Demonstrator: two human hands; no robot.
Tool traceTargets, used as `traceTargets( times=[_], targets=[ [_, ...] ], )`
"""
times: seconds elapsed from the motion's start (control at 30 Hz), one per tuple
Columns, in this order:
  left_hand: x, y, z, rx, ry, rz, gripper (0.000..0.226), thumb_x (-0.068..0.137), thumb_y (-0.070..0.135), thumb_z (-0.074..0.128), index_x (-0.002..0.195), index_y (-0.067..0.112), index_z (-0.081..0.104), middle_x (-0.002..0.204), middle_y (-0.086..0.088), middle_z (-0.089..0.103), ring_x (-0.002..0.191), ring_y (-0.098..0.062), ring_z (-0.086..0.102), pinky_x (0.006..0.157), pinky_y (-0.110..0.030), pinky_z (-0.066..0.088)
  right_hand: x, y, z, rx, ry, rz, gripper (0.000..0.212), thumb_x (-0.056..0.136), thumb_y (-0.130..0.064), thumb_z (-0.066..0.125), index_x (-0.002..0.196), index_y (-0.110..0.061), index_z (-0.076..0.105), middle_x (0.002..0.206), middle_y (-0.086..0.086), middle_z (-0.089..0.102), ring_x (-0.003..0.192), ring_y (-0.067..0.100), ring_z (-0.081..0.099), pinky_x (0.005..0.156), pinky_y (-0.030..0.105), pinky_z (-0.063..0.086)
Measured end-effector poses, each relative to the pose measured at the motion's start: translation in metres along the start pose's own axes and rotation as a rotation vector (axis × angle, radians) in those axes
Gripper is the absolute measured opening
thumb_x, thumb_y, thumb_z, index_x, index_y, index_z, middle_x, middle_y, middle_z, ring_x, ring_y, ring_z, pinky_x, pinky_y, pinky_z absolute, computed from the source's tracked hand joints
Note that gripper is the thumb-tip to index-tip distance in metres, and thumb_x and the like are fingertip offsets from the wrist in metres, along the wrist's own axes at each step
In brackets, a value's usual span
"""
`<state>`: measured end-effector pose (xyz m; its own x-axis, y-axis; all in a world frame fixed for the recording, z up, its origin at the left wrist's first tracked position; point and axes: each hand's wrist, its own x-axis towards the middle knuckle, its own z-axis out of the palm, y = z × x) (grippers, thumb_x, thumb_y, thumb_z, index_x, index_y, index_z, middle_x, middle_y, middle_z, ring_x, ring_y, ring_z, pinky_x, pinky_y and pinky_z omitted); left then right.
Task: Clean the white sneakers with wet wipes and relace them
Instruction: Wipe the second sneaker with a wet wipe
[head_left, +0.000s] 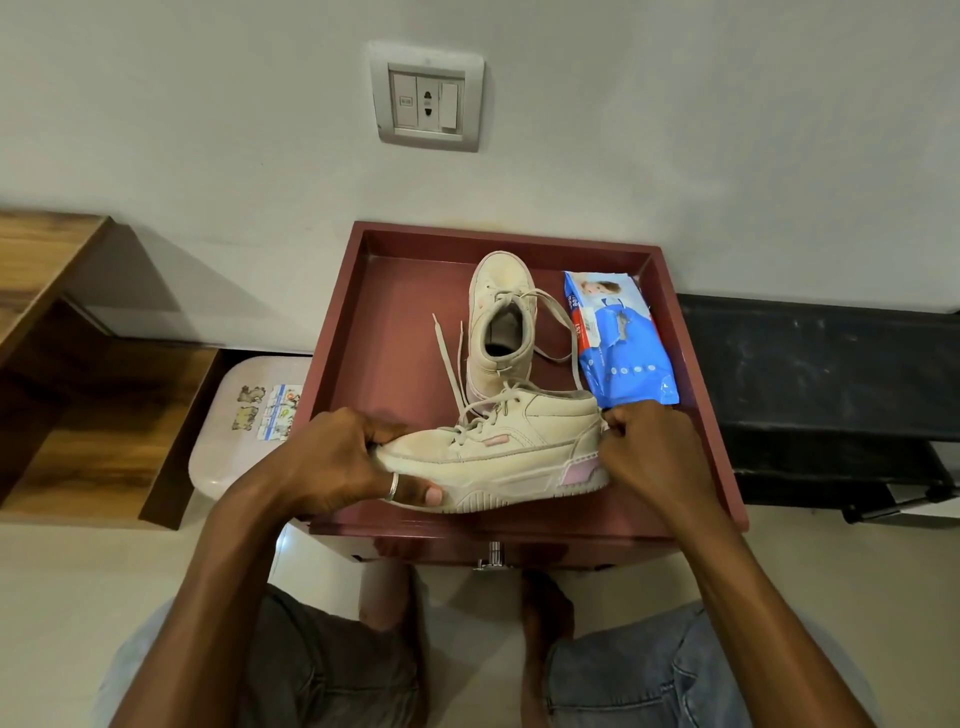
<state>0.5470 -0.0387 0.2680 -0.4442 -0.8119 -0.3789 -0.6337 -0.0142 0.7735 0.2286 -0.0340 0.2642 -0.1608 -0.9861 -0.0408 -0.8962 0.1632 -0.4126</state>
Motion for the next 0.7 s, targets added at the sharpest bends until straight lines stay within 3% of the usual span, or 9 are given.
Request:
traceTargets(
  times=[0.1, 0.2, 0.27, 0.33, 0.4, 0.47, 0.53, 0.63, 0.7],
  targets=[
    [-0.001, 0.000, 0.000, 0.003, 0.002, -0.007, 0.092, 0.046, 0.087, 0.076, 0.124, 0.039, 0.071, 0.105, 0.025, 0.076, 0.097, -0.001, 0.072, 0.092, -0.035, 0.060, 0.001, -0.002, -0.005, 0.017, 0.117, -0.020, 0.015, 0.092, -0.018, 0.061, 0.093, -0.008, 0.072, 0.087, 0.007, 0.070, 0.079, 0.017, 0.062, 0.064, 0.022, 0.047],
    [-0.002, 0.001, 0.001, -0.004, 0.009, 0.000, 0.089, 0.046, 0.087, 0.077, 0.121, 0.040, 0.072, 0.104, 0.025, 0.076, 0.097, 0.000, 0.072, 0.092, -0.034, 0.060, 0.002, -0.014, -0.005, 0.084, 0.281, -0.105, 0.024, 0.091, -0.016, 0.067, 0.111, -0.004, 0.069, 0.102, 0.012, 0.070, 0.093, 0.022, 0.066, 0.083, 0.035, 0.054],
    [-0.001, 0.000, 0.001, 0.005, 0.006, -0.002, 0.086, 0.044, 0.089, 0.075, 0.118, 0.045, 0.072, 0.104, 0.027, 0.075, 0.096, 0.001, 0.072, 0.092, -0.034, 0.060, 0.003, -0.017, 0.001, 0.078, 0.191, -0.080, 0.020, 0.094, -0.014, 0.061, 0.110, -0.006, 0.070, 0.101, 0.010, 0.070, 0.093, 0.021, 0.065, 0.076, 0.028, 0.052],
    [-0.001, 0.000, 0.001, 0.001, -0.003, -0.008, 0.090, 0.046, 0.087, 0.077, 0.122, 0.040, 0.072, 0.104, 0.025, 0.076, 0.097, 0.000, 0.072, 0.092, -0.035, 0.060, 0.004, -0.010, 0.004, 0.044, 0.082, -0.020, 0.015, 0.092, -0.012, 0.056, 0.089, -0.010, 0.071, 0.085, 0.008, 0.069, 0.079, 0.020, 0.062, 0.057, 0.018, 0.041],
    [-0.001, 0.001, 0.000, 0.008, 0.001, -0.002, 0.094, 0.046, 0.086, 0.078, 0.126, 0.037, 0.071, 0.104, 0.025, 0.076, 0.096, 0.000, 0.072, 0.092, -0.033, 0.060, 0.004, -0.001, 0.002, 0.004, 0.003, -0.005, 0.017, 0.087, -0.010, 0.056, 0.071, -0.011, 0.063, 0.070, 0.006, 0.063, 0.069, 0.022, 0.058, 0.050, 0.021, 0.034],
    [-0.001, 0.001, 0.000, 0.007, 0.007, 0.003, 0.096, 0.045, 0.085, 0.078, 0.127, 0.037, 0.069, 0.104, 0.027, 0.075, 0.095, 0.003, 0.072, 0.092, -0.029, 0.059, 0.002, 0.004, -0.002, -0.016, -0.034, 0.007, 0.016, 0.086, -0.011, 0.058, 0.072, -0.011, 0.065, 0.069, 0.005, 0.062, 0.067, 0.019, 0.056, 0.052, 0.022, 0.034],
    [-0.001, 0.002, 0.000, 0.016, 0.007, 0.004, 0.098, 0.044, 0.086, 0.078, 0.129, 0.037, 0.069, 0.104, 0.026, 0.075, 0.096, 0.003, 0.072, 0.092, -0.029, 0.059, 0.002, 0.002, -0.006, -0.029, 0.063, -0.020, 0.014, 0.089, -0.014, 0.060, 0.080, -0.009, 0.070, 0.075, 0.006, 0.067, 0.069, 0.016, 0.057, 0.058, 0.019, 0.040],
    [-0.001, 0.001, 0.000, 0.033, 0.009, 0.003, 0.100, 0.045, 0.088, 0.076, 0.130, 0.037, 0.068, 0.105, 0.026, 0.075, 0.095, 0.003, 0.072, 0.090, -0.030, 0.060, 0.004, -0.009, -0.010, 0.059, 0.229, -0.113, 0.018, 0.094, -0.018, 0.063, 0.105, -0.007, 0.072, 0.098, 0.008, 0.072, 0.090, 0.018, 0.066, 0.079, 0.025, 0.049],
    [-0.001, 0.001, 0.001, 0.029, 0.011, -0.001, 0.100, 0.043, 0.090, 0.075, 0.128, 0.037, 0.069, 0.104, 0.026, 0.075, 0.094, 0.003, 0.072, 0.090, -0.030, 0.060, 0.007, -0.013, -0.007, 0.072, 0.192, -0.125, 0.024, 0.094, -0.017, 0.061, 0.114, -0.008, 0.070, 0.107, 0.008, 0.072, 0.098, 0.020, 0.066, 0.083, 0.026, 0.049]
  ],
)
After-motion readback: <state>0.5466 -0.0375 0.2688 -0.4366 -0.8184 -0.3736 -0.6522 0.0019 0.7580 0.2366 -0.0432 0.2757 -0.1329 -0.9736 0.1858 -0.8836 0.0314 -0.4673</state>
